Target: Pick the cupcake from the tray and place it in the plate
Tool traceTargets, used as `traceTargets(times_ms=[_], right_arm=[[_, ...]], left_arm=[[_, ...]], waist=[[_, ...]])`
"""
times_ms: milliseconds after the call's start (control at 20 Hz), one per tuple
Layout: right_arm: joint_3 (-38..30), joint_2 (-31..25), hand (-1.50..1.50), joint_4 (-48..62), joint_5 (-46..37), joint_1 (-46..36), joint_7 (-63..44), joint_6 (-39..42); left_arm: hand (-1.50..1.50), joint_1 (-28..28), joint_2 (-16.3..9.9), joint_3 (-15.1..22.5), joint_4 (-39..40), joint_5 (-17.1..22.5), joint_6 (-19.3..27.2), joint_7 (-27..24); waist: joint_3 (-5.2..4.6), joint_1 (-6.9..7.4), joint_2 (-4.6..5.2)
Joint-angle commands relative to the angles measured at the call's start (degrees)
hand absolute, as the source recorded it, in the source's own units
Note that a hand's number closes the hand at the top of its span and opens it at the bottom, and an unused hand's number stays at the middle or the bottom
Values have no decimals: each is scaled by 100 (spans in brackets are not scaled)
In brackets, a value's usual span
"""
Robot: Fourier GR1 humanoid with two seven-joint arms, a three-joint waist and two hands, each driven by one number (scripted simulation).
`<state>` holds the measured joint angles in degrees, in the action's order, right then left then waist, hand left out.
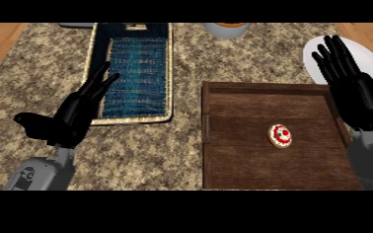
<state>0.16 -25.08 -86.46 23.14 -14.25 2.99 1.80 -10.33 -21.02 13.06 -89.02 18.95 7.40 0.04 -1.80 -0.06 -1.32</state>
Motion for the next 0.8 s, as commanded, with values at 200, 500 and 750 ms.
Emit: traceTargets(times_ms=[200, 500, 750], right_arm=[[-691, 799, -150, -399, 1964, -358, -889, -132], [-704, 1081, -150, -1569, 65, 882, 186, -2061], [-258, 1725, -150, -3435, -185, 2142, 165, -2590]], left_arm=[[0, 727, -1027, -364, 397, -1131, 452, -349], [0, 1599, -1058, -452, 569, -1380, 703, -823], [0, 1801, -889, -413, 306, -1476, 774, -836]], waist=[[188, 131, 65], [171, -107, 47], [176, -107, 83]])
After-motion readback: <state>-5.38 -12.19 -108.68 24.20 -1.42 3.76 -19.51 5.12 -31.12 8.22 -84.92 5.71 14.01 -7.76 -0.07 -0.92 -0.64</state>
